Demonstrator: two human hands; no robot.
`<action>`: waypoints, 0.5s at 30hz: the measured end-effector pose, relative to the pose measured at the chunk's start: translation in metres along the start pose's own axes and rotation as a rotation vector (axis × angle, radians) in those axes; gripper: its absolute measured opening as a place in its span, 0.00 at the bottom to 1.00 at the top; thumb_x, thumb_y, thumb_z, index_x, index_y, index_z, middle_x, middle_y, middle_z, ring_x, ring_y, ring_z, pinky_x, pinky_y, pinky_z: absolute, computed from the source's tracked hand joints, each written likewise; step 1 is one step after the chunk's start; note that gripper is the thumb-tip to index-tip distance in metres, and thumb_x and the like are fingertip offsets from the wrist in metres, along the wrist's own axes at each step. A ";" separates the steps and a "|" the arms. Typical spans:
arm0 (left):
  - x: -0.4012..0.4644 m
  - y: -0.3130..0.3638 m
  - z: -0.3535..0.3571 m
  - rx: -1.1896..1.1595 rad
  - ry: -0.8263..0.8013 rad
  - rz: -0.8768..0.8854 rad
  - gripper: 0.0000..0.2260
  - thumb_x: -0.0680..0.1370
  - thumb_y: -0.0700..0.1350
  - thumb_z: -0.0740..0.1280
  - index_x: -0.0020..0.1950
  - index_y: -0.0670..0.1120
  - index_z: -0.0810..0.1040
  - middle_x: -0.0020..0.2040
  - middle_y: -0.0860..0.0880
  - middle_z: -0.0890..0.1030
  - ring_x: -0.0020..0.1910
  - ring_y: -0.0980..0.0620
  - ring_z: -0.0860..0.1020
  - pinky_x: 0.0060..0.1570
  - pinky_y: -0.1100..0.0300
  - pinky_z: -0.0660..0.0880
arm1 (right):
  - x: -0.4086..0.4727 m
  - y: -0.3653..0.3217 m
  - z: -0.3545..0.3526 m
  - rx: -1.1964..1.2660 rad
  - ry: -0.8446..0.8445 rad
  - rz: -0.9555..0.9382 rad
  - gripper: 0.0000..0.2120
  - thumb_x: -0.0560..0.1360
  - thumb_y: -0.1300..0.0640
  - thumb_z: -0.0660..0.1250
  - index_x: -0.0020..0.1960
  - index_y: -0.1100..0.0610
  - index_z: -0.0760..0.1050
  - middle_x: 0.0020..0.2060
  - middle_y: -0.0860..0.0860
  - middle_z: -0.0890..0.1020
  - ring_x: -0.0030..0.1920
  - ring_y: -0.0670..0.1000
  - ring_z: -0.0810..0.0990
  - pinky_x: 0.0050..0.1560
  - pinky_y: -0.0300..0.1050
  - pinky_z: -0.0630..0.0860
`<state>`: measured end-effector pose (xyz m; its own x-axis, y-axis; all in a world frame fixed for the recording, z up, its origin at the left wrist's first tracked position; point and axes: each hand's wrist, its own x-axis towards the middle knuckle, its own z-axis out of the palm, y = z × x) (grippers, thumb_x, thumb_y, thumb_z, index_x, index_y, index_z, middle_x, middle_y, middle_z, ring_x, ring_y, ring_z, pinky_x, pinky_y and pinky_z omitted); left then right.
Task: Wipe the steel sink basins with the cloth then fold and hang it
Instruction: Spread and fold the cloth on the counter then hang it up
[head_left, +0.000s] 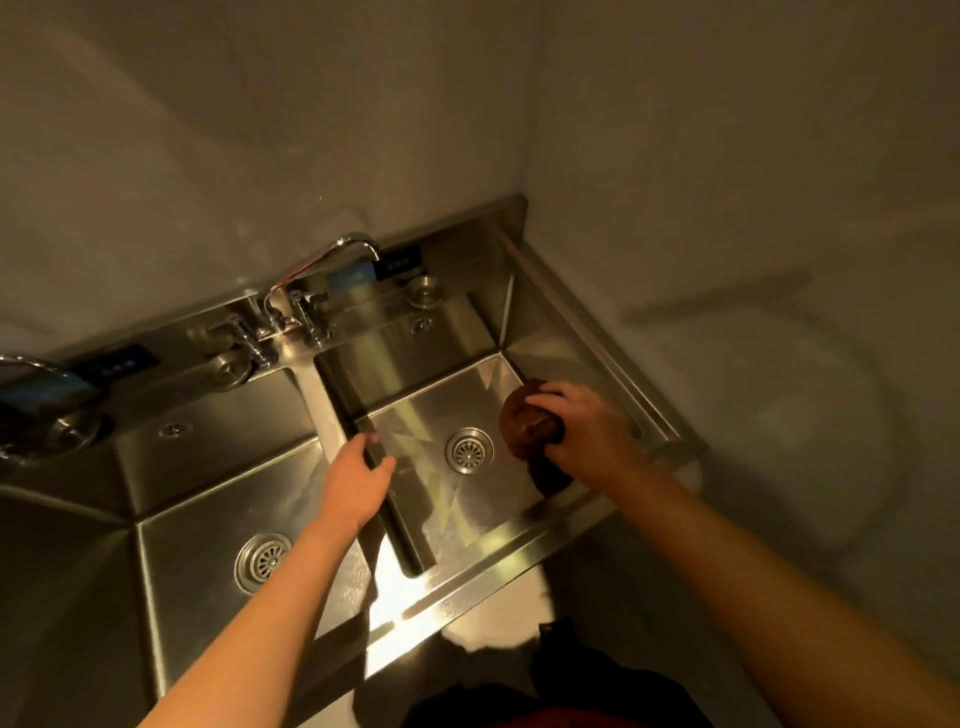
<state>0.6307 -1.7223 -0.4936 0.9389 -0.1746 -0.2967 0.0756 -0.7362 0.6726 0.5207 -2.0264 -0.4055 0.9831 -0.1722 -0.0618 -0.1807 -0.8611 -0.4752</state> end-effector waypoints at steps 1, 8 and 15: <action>-0.006 0.006 -0.007 -0.003 -0.031 0.031 0.19 0.80 0.46 0.70 0.71 0.45 0.76 0.69 0.43 0.78 0.68 0.42 0.77 0.66 0.54 0.70 | 0.000 -0.005 -0.005 0.039 0.021 0.019 0.32 0.68 0.60 0.76 0.71 0.48 0.75 0.70 0.47 0.73 0.70 0.51 0.70 0.69 0.43 0.68; -0.060 0.076 -0.071 0.146 -0.117 0.404 0.40 0.75 0.63 0.74 0.82 0.58 0.59 0.75 0.61 0.65 0.73 0.62 0.66 0.73 0.61 0.64 | 0.015 -0.056 -0.022 0.168 0.034 -0.075 0.33 0.65 0.58 0.77 0.69 0.48 0.78 0.68 0.46 0.75 0.67 0.49 0.74 0.68 0.35 0.66; -0.110 0.105 -0.125 0.265 0.166 0.429 0.51 0.66 0.73 0.73 0.82 0.66 0.49 0.80 0.61 0.62 0.76 0.59 0.64 0.70 0.61 0.65 | 0.044 -0.125 -0.041 0.218 0.002 -0.362 0.33 0.63 0.55 0.76 0.68 0.48 0.78 0.63 0.45 0.76 0.63 0.49 0.75 0.67 0.47 0.74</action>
<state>0.5770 -1.6983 -0.3058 0.9090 -0.4062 0.0934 -0.3942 -0.7651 0.5092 0.5852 -1.9457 -0.3124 0.9820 0.1219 0.1446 0.1868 -0.7448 -0.6406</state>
